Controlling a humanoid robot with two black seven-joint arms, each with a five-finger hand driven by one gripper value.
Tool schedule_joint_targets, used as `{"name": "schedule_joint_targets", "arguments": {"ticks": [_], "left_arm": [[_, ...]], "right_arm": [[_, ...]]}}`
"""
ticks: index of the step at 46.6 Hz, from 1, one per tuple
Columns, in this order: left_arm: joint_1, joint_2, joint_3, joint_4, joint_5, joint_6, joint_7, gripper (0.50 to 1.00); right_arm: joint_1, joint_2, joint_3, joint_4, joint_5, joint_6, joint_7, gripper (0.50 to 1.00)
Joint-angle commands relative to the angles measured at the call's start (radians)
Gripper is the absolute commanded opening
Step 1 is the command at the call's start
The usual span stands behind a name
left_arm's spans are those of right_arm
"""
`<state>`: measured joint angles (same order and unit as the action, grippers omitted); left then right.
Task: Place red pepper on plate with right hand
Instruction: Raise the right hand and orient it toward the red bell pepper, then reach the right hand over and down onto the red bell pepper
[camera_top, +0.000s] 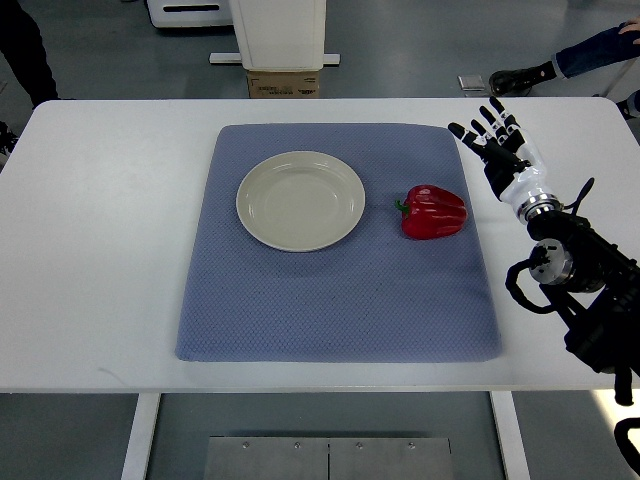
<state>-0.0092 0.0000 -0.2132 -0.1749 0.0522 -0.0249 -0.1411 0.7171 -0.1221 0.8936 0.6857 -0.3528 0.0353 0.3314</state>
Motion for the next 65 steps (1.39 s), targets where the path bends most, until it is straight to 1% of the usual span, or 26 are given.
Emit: {"name": "schedule_joint_targets", "arguments": {"ticks": [1,14,19,30,39,43,50,57,65], "left_arm": [[0.0,0.0,0.0,0.0,0.0,0.0,0.0,1.0],[0.0,0.0,0.0,0.0,0.0,0.0,0.0,1.0],[0.0,0.0,0.0,0.0,0.0,-0.001,0.0,1.0],[0.0,0.0,0.0,0.0,0.0,0.0,0.0,1.0],[0.0,0.0,0.0,0.0,0.0,-0.001,0.0,1.0],[0.0,0.0,0.0,0.0,0.0,0.0,0.0,1.0],[0.0,0.0,0.0,0.0,0.0,-0.001,0.0,1.0],[0.0,0.0,0.0,0.0,0.0,0.0,0.0,1.0],[0.0,0.0,0.0,0.002,0.0,0.0,0.0,1.0]], "right_arm": [[0.002,0.001,-0.001,0.0,-0.001,0.0,0.0,1.0],[0.01,-0.004,-0.033,0.005,-0.003,0.003,0.001,1.0],[0.019,-0.043,-0.09,0.021,-0.006,0.006,0.04,1.0],[0.087,-0.171,-0.291,0.101,-0.006,0.017,0.095,1.0],[0.166,-0.254,-0.453,0.158,-0.009,0.017,0.11,1.0],[0.203,-0.275,-0.533,0.169,-0.011,0.017,0.12,1.0],[0.262,-0.306,-0.676,0.196,-0.015,0.015,0.161,1.0],[0.329,-0.333,-0.821,0.212,-0.04,0.015,0.175,1.0],[0.386,-0.352,-0.94,0.212,-0.097,0.014,0.186,1.0]]}}
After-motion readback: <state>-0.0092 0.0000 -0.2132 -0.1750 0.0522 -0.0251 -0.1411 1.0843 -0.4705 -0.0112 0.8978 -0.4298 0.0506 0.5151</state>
